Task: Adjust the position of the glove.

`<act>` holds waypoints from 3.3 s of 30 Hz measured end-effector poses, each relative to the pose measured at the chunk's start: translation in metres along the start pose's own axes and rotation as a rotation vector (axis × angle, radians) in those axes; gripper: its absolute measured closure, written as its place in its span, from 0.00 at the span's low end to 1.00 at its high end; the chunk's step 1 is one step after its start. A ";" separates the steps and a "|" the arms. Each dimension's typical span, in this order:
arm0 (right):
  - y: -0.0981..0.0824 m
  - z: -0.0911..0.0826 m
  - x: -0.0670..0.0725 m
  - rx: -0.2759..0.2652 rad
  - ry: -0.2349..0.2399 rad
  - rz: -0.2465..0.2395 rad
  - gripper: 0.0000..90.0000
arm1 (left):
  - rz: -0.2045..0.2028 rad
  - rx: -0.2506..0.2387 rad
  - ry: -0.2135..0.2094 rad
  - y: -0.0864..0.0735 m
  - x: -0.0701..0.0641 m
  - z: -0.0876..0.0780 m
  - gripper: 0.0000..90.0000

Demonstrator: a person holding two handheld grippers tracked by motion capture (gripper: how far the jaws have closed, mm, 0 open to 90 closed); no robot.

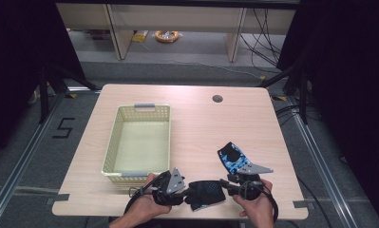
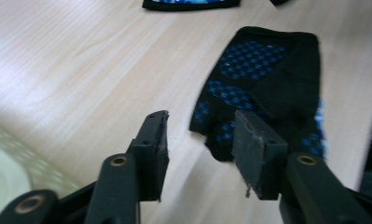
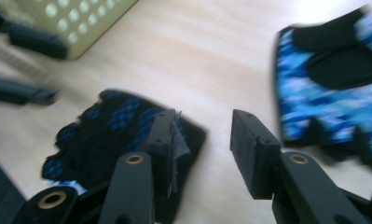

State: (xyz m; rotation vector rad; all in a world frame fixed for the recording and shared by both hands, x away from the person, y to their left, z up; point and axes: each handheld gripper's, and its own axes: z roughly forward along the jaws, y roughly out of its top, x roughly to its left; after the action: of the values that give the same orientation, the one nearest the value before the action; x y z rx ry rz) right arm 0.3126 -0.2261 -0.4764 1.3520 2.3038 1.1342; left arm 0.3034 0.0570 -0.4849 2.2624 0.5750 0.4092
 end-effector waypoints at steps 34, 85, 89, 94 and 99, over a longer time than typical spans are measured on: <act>0.034 0.038 -0.073 0.018 -0.255 0.270 0.50 | -0.178 0.027 -0.078 -0.049 0.008 -0.038 0.40; 0.061 0.016 -0.045 -0.045 -0.039 -0.022 0.92 | -0.170 0.022 -0.084 -0.050 0.007 -0.037 0.40; 0.058 0.000 -0.026 -0.052 0.019 -0.079 0.92 | -0.180 0.016 -0.094 -0.047 0.007 -0.038 0.39; 0.047 -0.012 -0.006 -0.054 0.114 -0.113 0.92 | -0.166 0.011 -0.088 -0.042 0.007 -0.040 0.37; 0.035 -0.017 0.008 -0.042 0.163 -0.132 0.92 | -0.158 -0.007 -0.105 -0.033 0.006 -0.038 0.37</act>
State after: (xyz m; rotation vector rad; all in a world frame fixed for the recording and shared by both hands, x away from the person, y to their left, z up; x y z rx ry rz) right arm 0.3215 -0.2185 -0.4385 1.1122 2.4251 1.2846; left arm 0.2819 0.1030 -0.4836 2.1982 0.6908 0.2119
